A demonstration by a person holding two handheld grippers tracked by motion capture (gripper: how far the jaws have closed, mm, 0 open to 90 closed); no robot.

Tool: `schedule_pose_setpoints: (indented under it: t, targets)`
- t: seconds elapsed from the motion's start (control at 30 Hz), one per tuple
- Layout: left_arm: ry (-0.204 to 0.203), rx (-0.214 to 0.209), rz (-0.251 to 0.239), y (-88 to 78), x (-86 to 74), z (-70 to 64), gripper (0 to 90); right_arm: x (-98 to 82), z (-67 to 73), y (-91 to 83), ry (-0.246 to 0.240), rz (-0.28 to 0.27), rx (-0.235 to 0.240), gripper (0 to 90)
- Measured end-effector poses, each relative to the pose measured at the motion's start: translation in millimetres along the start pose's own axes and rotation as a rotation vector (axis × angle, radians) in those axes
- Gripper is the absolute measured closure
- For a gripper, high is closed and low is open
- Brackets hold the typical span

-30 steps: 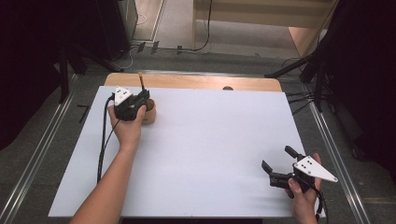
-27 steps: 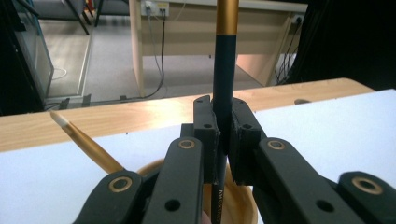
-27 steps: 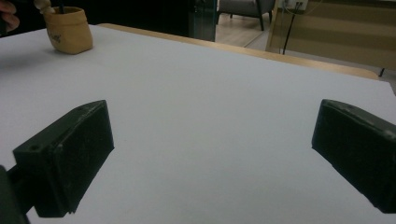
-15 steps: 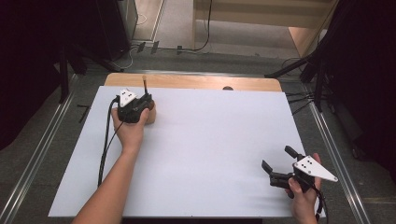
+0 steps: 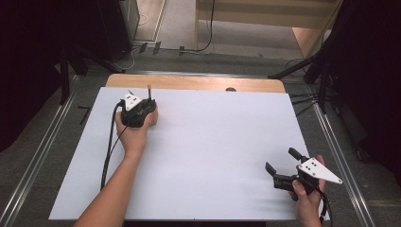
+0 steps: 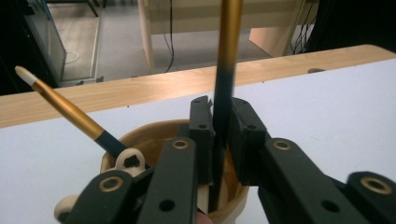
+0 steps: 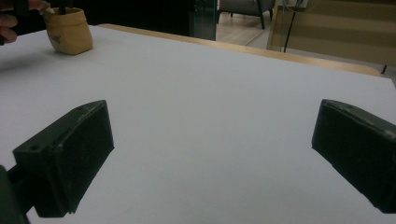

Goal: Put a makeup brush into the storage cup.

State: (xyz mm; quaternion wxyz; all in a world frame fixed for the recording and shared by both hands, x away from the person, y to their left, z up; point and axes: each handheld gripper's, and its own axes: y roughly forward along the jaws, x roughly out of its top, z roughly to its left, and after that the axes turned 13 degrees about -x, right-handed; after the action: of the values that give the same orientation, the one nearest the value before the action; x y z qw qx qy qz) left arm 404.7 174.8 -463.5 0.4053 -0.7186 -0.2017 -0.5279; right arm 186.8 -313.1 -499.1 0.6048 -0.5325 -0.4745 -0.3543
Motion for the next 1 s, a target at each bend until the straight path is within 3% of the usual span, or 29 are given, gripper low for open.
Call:
schedule_pose_setpoints:
  t: [0.13, 0.47, 0.67, 0.8, 0.93, 1.0]
  targets:
    - [-0.024, -0.020, -0.002, -3.3, -4.1, 2.2, 71.4, 0.3, 0.3, -0.3, 0.002, -0.001, 0.000, 0.0]
    - [0.019, -0.088, -0.078, -21.4, 9.2, -8.8, 47.2, 0.3, 0.3, -0.3, 0.003, -0.002, 0.001, 0.0]
    - [-0.008, -0.116, -0.117, -30.6, 7.9, -8.9, 31.3, 0.5, -0.1, -1.1, 0.003, -0.003, -0.001, 0.0]
    - [-0.036, -0.126, -0.126, -36.2, 4.1, -6.7, 13.8, 0.5, 0.3, -0.9, 0.000, -0.003, 0.000, 0.0]
    - [-0.026, -0.160, -0.120, -42.4, 2.8, -7.1, 1.4, 0.3, 1.0, -0.6, 0.000, 0.000, -0.001, 0.0]
    - [-0.030, -0.168, -0.116, -45.7, 2.1, -7.0, 0.0, 0.4, 0.9, -0.4, -0.001, 0.000, -0.001, 0.0]
